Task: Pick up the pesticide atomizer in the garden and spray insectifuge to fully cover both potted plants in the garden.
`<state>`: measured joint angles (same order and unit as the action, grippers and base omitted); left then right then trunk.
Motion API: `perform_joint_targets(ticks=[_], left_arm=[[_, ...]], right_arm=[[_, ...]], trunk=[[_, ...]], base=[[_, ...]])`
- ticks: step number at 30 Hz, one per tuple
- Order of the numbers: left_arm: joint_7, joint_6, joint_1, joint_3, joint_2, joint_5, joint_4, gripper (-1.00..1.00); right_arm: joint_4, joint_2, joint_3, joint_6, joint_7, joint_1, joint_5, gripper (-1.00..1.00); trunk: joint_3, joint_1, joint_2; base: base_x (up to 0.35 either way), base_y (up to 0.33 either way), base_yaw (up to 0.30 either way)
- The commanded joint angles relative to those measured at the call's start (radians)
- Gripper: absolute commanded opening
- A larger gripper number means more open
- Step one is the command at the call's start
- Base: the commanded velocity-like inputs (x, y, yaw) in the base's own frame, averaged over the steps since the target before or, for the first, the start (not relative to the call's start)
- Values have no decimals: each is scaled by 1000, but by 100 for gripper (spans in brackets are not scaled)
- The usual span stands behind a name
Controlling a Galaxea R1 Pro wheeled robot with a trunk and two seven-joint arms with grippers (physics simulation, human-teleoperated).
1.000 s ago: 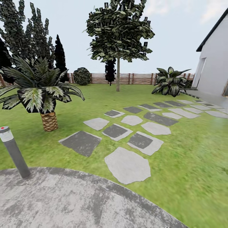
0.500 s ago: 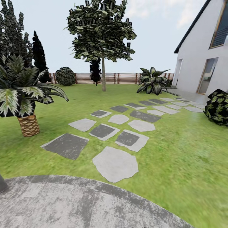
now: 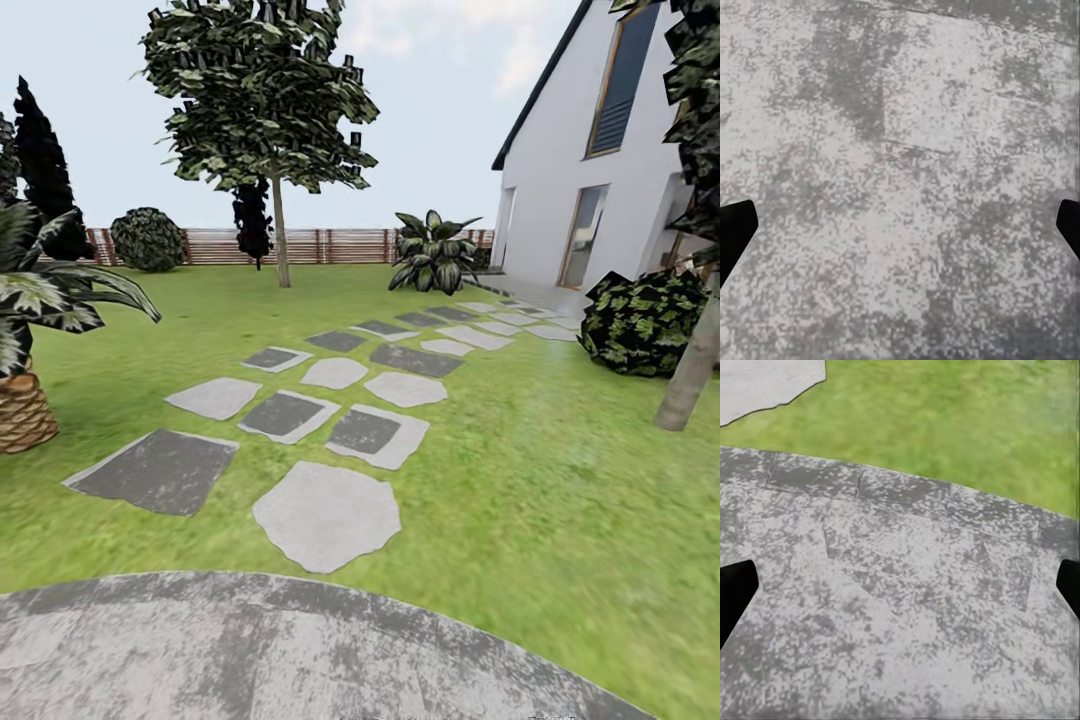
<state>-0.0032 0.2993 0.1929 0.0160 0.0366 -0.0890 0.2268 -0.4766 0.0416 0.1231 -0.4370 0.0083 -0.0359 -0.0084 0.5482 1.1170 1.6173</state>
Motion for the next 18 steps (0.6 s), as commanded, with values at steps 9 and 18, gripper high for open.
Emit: perform_joint_targets(ticks=[9, 18], left_arm=[[0, 3, 0, 2, 0, -9, -1, 100], [0, 3, 0, 2, 0, -9, -1, 100]], right_arm=[[1, -1, 1, -3, 1, -1, -1, 100], [1, -2, 1, -3, 1, -1, -1, 100]], trunk=[[40, 35, 64], [79, 69, 127]], base=[[0, 0, -229], [0, 0, -210]])
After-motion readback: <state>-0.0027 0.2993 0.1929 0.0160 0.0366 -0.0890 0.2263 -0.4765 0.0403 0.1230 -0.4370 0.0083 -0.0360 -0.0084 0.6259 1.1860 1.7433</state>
